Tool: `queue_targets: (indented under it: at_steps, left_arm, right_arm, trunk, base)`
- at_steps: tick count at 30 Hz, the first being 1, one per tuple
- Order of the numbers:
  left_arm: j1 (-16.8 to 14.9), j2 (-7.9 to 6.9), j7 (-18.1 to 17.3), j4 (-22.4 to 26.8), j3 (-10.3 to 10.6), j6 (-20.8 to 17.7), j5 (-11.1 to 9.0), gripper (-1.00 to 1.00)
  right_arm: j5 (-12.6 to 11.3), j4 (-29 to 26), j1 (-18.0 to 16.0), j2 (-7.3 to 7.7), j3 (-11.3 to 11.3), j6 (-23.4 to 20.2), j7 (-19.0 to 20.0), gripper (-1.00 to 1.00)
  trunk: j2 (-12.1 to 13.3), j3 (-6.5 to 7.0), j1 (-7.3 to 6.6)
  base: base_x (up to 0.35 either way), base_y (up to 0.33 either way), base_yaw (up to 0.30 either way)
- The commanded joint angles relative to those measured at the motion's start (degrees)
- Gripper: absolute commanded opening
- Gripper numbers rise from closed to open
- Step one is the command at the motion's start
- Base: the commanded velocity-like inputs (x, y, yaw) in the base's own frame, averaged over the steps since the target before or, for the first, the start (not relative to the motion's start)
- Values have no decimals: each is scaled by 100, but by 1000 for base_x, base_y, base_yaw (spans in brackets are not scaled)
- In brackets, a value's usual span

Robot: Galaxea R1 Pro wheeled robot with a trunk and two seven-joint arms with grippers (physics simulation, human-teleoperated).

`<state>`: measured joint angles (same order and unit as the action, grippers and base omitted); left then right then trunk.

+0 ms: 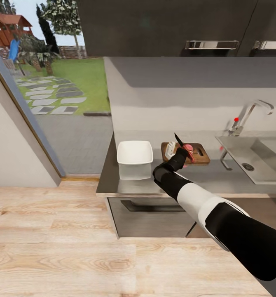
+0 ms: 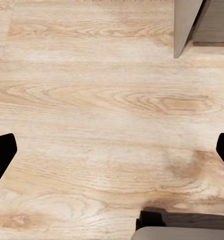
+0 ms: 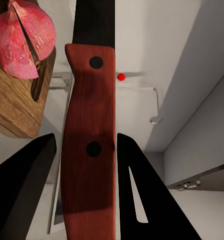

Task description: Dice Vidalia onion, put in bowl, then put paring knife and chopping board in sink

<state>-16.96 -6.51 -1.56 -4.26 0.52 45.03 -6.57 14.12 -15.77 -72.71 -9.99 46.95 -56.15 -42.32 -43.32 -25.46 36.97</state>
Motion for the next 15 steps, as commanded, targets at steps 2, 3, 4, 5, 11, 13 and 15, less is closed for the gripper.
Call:
queue_targets:
  at_steps: [2,3,4,5,11,13,15]
  left_arm:
    - [-9,0,-13,-22,9,32,-35,100]
    - [-9,0,-13,-22,9,32,-34,100]
    - [-9,0,-12,-22,9,32,-34,100]
    - [-9,0,-12,-22,9,32,-35,100]
    - [-9,0,-11,-22,9,32,-32,100]
    - [-9,0,-11,-22,9,32,-32,100]
    - [-9,0,-11,-22,9,32,-31,100]
  right_arm:
    - [-22,4,-6,-1,25,-19,-11,-100]
    - [-22,4,-6,-1,25,-19,-8,-100]
    - [-23,6,-6,-1,25,-19,-3,-100]
    - [-23,5,-6,-1,25,-15,-1,-100]
    - [-29,4,-6,-1,24,-13,4,-100]
    - [-31,8,-6,-1,24,-13,8,-100]
    - [-32,25,-6,-1,24,-11,9,-100]
  trunk:
    - [-6,-6,1]
    - [-6,-6,1]
    - [-6,-6,1]
    - [-6,-6,1]
    - [-6,-6,1]
    - [-6,-8,1]
    - [-6,-17,1]
  base:
    - [6,8,0]
    - [4,5,0]
    - [2,3,0]
    - [2,2,0]
    - [0,0,0]
    - [0,0,0]
    - [0,0,0]
